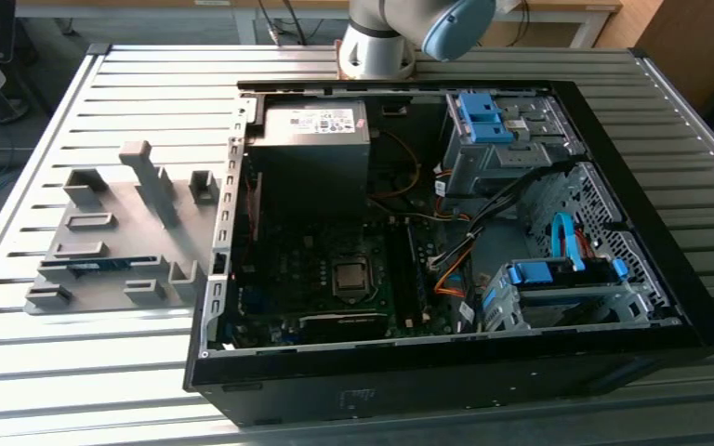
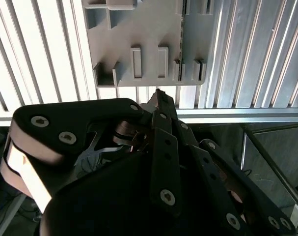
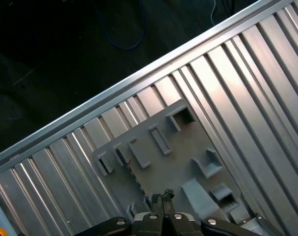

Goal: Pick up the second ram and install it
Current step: 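Pick up the second ram and move it above second insertion slot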

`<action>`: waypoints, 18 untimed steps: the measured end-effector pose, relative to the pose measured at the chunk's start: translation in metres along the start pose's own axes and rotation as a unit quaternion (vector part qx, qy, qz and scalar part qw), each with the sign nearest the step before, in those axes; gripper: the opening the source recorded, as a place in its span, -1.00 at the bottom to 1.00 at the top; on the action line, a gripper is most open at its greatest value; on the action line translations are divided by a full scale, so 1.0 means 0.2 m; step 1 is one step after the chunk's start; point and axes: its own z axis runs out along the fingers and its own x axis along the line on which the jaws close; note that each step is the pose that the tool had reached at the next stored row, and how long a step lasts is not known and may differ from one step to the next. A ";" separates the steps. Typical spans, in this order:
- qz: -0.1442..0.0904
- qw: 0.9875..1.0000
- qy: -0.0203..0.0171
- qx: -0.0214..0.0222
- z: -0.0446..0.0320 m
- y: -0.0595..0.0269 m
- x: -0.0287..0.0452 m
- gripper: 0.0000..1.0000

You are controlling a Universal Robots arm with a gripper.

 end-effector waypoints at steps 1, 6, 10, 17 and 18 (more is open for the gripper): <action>-0.005 1.000 0.000 0.000 0.000 0.000 0.000 -0.79; -0.035 0.999 0.000 0.000 0.001 -0.001 0.001 -0.79; -0.044 0.999 -0.001 0.002 0.005 -0.001 0.004 -0.79; -0.084 0.996 -0.001 0.002 0.013 -0.002 0.005 -0.79; -0.092 0.996 -0.001 0.002 0.014 -0.002 0.005 -0.79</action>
